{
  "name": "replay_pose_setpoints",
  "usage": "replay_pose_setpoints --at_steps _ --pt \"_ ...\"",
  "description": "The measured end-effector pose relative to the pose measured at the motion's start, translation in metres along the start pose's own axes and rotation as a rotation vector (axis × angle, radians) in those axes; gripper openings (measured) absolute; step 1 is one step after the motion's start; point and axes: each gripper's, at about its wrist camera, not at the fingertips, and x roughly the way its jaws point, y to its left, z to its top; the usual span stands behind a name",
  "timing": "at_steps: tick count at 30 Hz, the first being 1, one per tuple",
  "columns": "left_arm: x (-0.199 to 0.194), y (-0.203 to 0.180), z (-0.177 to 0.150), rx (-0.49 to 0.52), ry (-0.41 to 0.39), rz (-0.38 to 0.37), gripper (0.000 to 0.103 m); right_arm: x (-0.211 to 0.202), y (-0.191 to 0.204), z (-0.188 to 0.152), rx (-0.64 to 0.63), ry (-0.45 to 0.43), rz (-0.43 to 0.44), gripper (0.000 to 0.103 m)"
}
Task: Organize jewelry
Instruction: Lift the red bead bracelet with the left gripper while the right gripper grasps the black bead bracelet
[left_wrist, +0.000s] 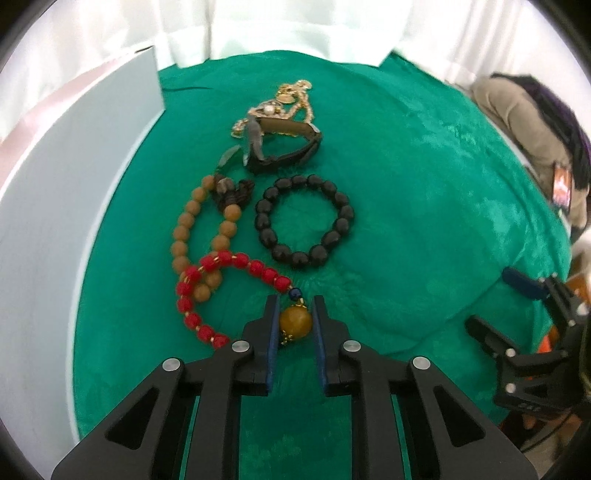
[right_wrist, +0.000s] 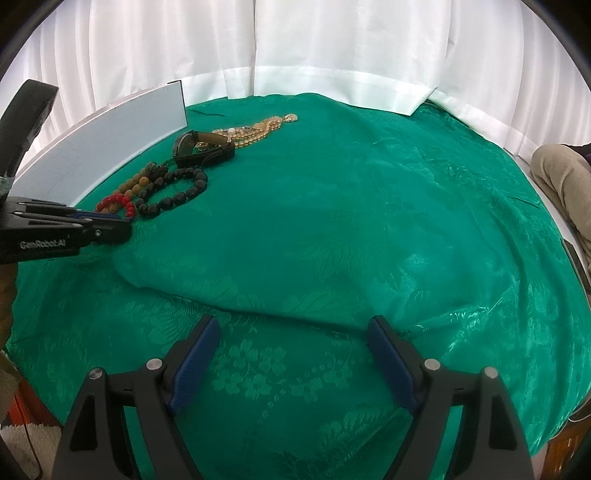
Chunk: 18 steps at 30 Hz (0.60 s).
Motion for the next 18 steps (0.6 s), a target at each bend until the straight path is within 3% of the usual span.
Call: replay_pose_setpoints --at_steps 12,18 --pt "-0.058 0.043 0.0 -0.238 -0.107 -0.13 0.016 0.001 0.0 0.003 0.001 0.033 0.0 0.085" --pt "-0.089 0.059 -0.004 -0.319 -0.165 -0.146 0.015 0.001 -0.001 0.008 -0.016 0.089 0.02 0.085"
